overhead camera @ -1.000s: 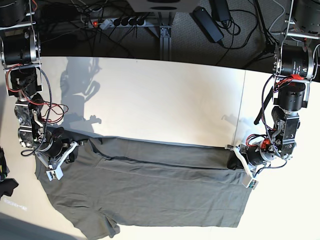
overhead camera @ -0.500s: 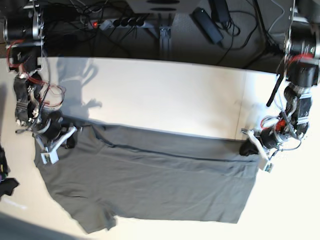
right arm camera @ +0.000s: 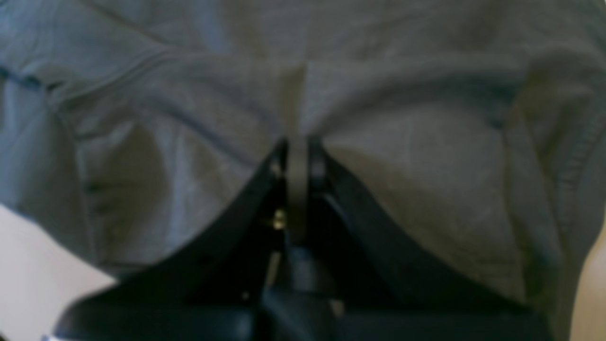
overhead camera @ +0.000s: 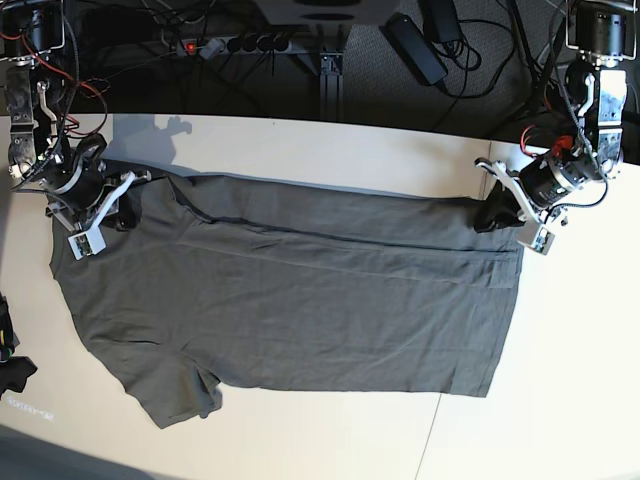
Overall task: Fold the T-shirt properly
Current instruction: 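Lower the folded edge onto the shirt and open both grippers, then grasp the opposite shirt edge with both grippers and lift it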
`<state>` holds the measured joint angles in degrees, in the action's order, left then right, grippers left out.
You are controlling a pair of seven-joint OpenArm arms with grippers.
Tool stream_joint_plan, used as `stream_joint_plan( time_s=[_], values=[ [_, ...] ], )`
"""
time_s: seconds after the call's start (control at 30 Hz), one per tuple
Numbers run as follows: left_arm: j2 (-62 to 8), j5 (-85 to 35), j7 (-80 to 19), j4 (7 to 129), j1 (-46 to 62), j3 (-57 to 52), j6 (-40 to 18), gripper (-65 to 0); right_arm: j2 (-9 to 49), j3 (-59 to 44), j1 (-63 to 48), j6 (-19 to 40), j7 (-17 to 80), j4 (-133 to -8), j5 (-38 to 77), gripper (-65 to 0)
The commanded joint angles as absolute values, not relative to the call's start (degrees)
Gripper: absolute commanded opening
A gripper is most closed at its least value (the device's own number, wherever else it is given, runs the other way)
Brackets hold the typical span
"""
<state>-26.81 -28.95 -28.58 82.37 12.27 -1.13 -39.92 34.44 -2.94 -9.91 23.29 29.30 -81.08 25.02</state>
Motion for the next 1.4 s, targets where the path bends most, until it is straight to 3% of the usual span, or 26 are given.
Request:
stream_joint_plan(
  time_s=[0.0,0.77,0.8,0.93,1.03,1.2,1.37],
  values=[
    [-27.6,-25.9,-32.8,83.5,14.3,-1.9,-40.0,-65.0,35.9,-3.0,-11.4,25.3,33.1,-81.3,23.6,-65.0],
    [-23.7,-27.3,-30.6,94.6,26.4,-8.4,-40.0,-65.0,36.7,-6.5,-19.2,25.3,33.0,-82.5,24.6,-65.0],
    [-23.7,-27.2,-30.0,96.1,26.3,-9.5,-40.0,-63.6,36.7,-6.7,-19.2,25.3,33.0,-82.5,25.1,-65.0],
    [-24.7,-29.3,-26.3,102.4,25.1,-15.2,-40.0,-42.8,36.7,-6.7,-19.2,25.3,32.9,-82.5,25.5,-65.0],
    [-27.6,-33.9,-26.4,103.6,21.4,-17.8,-38.9,-33.8,36.7,-6.7,-19.2,25.3,32.8,-82.5,25.5,-65.0],
    [-31.0,-34.5,-26.5,95.9,9.3,-14.6,-36.6,-31.4,36.7,-6.7,-19.1,25.3,32.8,-82.5,25.5,-65.0],
    [-30.1,-34.7,-27.2,73.2,-9.5,-5.0,-35.8,-31.4,36.7,-6.7,-18.5,25.3,32.8,-82.5,25.1,-65.0]
  ],
)
